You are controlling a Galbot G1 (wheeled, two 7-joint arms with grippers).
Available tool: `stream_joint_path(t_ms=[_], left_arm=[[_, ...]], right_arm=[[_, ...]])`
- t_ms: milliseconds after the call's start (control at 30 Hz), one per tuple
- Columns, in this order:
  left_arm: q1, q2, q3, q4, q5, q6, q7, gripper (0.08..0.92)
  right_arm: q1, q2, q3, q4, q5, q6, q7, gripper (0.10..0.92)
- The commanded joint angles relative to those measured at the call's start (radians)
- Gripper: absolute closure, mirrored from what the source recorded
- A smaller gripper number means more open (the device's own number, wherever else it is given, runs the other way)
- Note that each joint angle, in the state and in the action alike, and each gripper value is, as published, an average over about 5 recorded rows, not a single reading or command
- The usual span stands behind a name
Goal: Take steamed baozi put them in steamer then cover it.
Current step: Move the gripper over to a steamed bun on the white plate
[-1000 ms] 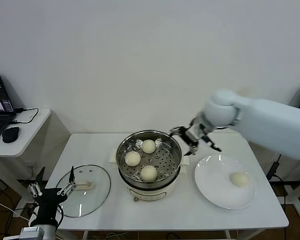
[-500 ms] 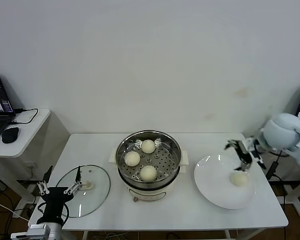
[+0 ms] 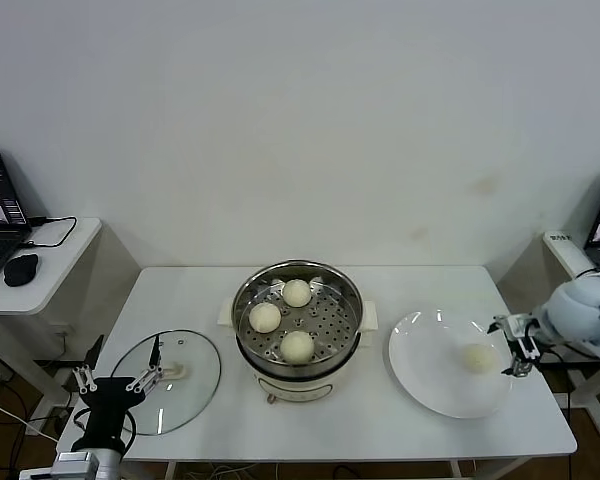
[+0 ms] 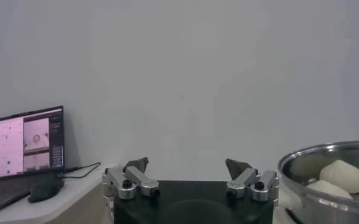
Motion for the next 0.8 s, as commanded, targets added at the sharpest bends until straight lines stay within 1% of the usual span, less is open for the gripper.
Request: stream_joint_path(t_ms=[33, 467, 800], left_arm=[[0.006, -0.003, -0.007, -0.003, 0.003, 0.001, 0.0, 0.177], [0.012, -0.008, -0.014, -0.003, 0.004, 0.0, 0.0, 0.177], [0.008, -0.008, -0.012, 0.002, 0.004, 0.0, 0.0, 0.177]], right_arm=[[-0.182, 0.097, 0.157, -0.142, -0.061, 0.015, 0.024, 0.203], [-0.117, 0.184, 0.153, -0.206, -0.06, 0.021, 0.047, 0.203], [-0.099, 0.2, 0.141, -0.22, -0.061, 0.007, 0.036, 0.21]])
